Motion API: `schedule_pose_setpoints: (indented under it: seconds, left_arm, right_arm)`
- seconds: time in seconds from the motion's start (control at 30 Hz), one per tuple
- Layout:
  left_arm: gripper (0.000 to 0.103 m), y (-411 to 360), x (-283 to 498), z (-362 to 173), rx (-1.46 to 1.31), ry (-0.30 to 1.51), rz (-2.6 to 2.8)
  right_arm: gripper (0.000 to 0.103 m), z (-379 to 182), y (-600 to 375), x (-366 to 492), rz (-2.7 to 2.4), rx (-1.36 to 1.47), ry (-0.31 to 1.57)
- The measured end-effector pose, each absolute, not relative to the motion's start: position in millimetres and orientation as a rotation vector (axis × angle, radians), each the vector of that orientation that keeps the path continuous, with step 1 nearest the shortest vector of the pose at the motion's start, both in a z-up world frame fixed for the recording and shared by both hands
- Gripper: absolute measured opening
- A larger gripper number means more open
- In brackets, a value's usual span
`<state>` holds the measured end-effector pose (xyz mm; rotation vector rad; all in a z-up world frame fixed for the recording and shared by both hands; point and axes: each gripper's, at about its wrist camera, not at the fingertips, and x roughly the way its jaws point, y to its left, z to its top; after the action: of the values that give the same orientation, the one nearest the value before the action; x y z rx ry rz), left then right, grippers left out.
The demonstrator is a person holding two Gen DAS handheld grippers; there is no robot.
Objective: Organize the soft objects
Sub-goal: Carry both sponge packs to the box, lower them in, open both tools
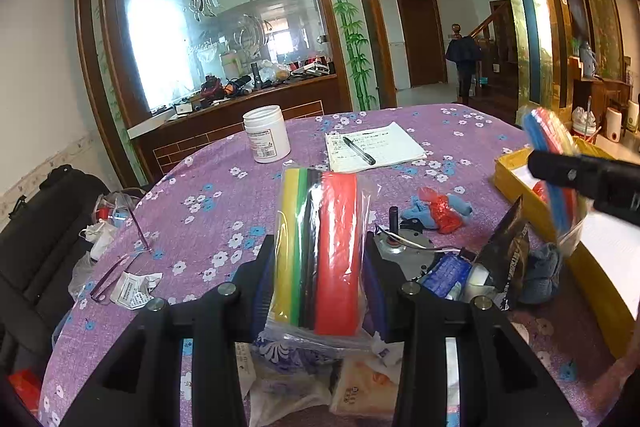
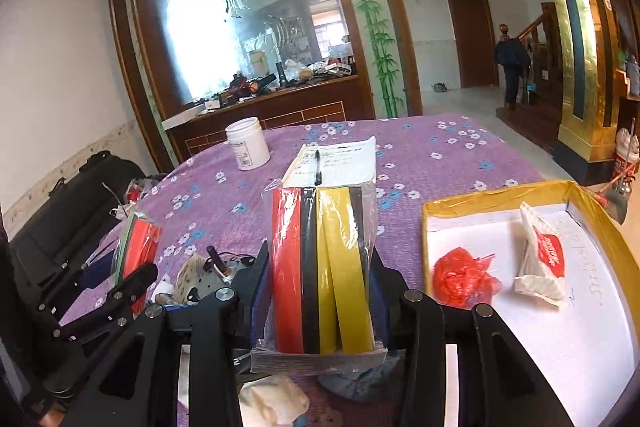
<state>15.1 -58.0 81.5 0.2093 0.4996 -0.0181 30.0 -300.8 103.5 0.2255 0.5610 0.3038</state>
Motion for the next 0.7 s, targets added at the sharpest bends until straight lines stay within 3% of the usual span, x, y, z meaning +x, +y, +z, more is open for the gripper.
schedule_pose_setpoints:
  seconds: [0.3,0.7]
  left_arm:
    - [0.038,-71,18,90,0.214,0.515,-0.005]
    - [0.038,-164,30,117,0.189,0.6,-0.225]
  right_arm:
    - [0.045,104,-335,39,0.253,0.282,0.566]
    - [0.045,113,-422,45,0.147,0.413,0.553]
